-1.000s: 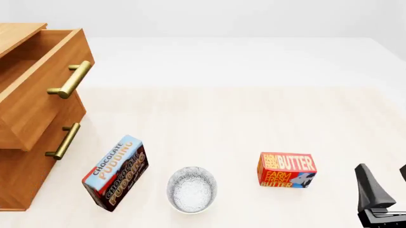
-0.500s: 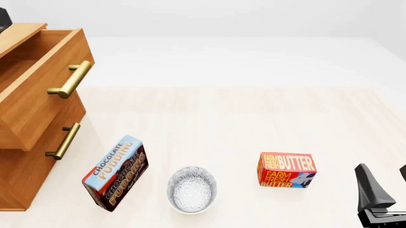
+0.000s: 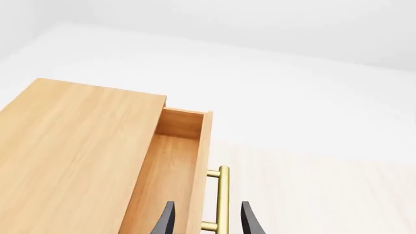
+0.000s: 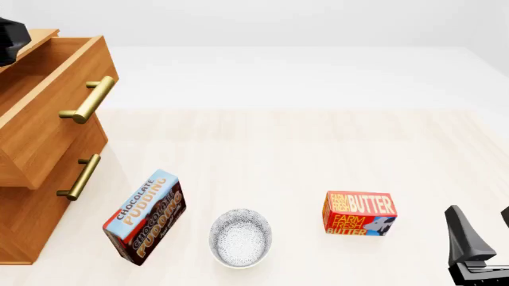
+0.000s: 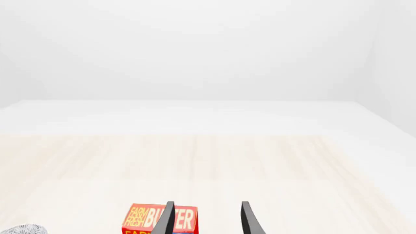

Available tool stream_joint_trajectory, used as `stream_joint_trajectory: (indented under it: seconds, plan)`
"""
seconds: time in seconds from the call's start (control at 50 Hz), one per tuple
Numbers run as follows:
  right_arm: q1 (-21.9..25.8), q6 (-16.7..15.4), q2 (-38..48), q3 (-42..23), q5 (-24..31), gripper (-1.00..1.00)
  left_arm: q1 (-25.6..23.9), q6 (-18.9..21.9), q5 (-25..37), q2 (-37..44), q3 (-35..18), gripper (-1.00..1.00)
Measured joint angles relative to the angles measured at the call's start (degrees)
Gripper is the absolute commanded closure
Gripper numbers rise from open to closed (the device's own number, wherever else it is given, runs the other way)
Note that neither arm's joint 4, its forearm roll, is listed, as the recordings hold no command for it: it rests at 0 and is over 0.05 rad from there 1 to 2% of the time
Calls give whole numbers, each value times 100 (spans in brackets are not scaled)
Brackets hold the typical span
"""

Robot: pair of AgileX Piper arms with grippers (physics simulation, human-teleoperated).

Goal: Put the bowl in the top drawer of the cabinet.

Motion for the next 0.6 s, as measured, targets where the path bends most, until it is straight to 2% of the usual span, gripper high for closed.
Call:
stream_joint_trajectory:
  seconds: [0.6]
  plan:
    - [0,0,0,0,0,-100,32,-51,-163,397,147,-100]
